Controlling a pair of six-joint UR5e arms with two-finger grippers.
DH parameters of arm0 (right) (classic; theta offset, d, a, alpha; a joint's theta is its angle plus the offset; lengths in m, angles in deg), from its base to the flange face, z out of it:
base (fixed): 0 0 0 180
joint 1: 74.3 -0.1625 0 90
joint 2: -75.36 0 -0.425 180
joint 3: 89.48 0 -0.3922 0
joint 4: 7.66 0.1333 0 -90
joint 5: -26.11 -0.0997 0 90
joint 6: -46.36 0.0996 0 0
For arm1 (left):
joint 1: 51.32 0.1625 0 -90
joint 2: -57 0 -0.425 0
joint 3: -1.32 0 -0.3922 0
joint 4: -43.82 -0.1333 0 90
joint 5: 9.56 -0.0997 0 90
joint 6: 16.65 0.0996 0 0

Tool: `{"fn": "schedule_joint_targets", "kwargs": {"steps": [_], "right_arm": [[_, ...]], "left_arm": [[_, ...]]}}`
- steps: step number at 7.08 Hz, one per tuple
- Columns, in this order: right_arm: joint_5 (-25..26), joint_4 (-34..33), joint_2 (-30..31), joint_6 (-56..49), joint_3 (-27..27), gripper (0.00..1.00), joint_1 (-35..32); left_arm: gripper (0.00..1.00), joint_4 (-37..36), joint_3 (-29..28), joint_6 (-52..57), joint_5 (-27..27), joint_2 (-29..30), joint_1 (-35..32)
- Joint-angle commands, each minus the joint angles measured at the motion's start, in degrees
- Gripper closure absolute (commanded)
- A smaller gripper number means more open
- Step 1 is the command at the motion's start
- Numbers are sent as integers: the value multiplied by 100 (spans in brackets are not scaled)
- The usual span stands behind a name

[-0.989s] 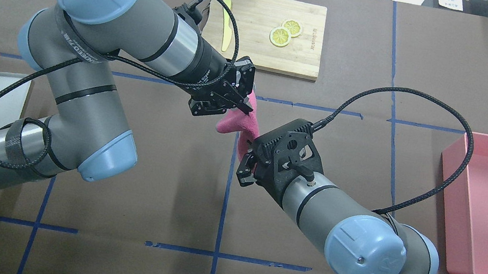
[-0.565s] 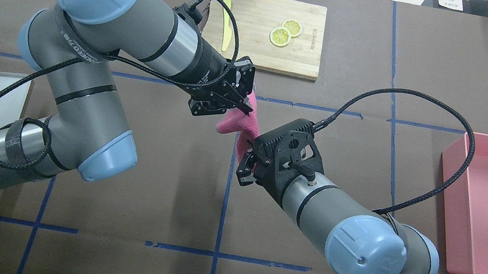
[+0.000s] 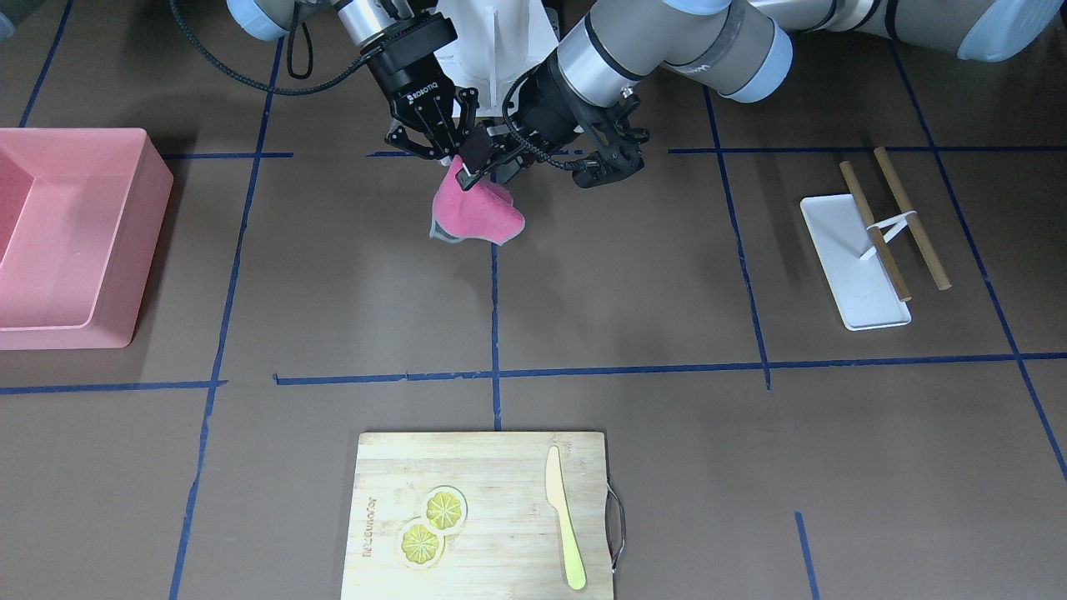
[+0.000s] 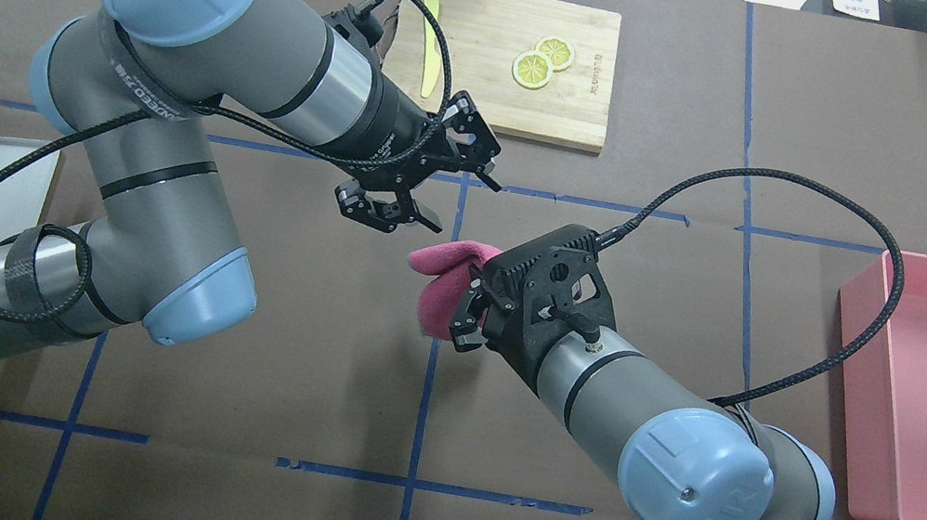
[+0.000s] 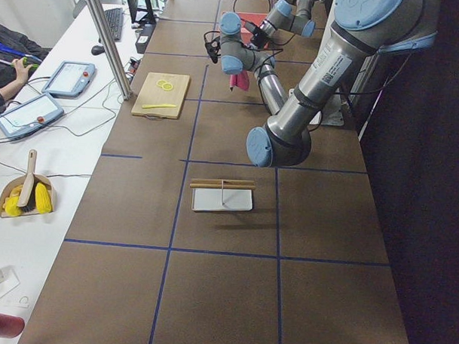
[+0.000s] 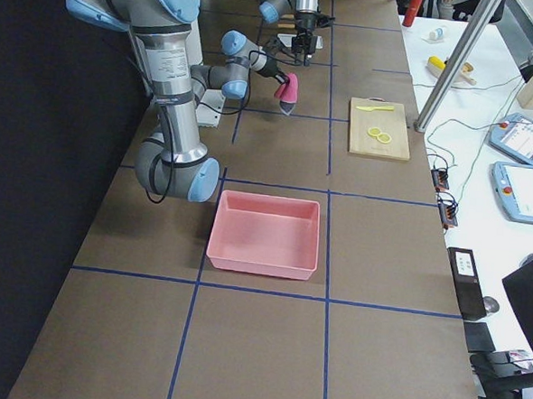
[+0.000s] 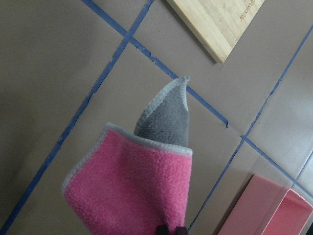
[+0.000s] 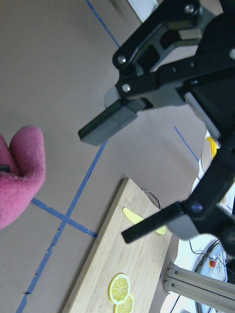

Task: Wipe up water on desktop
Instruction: 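Open the left gripper and withdraw it while the right gripper holds the cloth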

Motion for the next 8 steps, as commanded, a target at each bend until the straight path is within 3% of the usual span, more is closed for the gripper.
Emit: {"fn": "schedule_joint_targets", "kwargs": {"steps": [1,2,4,5,6,7,8], "right_arm": [[0,-67,22,2,50,100,-39],[0,-346,22,20,129,100,-74],[-26,-1704,4,20,619,100,-223],[-488,-2425,-13,28,909,100,-432],[-1223,-3102,-22,29,1173,100,-722],[-1526,-3665,-31,37,1315,100,-820],[-2486,-4298,-40,46,1447,100,-1248]], "left_arm": [[0,-31,89,34,9,-55,-113],[0,-57,107,182,104,-143,-340],[0,-75,465,586,1093,-755,-1172],[0,-75,502,831,1594,-933,-1664],[0,-75,563,1060,1704,-1178,-1948],[0,-83,764,1506,1775,-1476,-2177],[0,-275,984,2093,1862,-1854,-2423]]}}
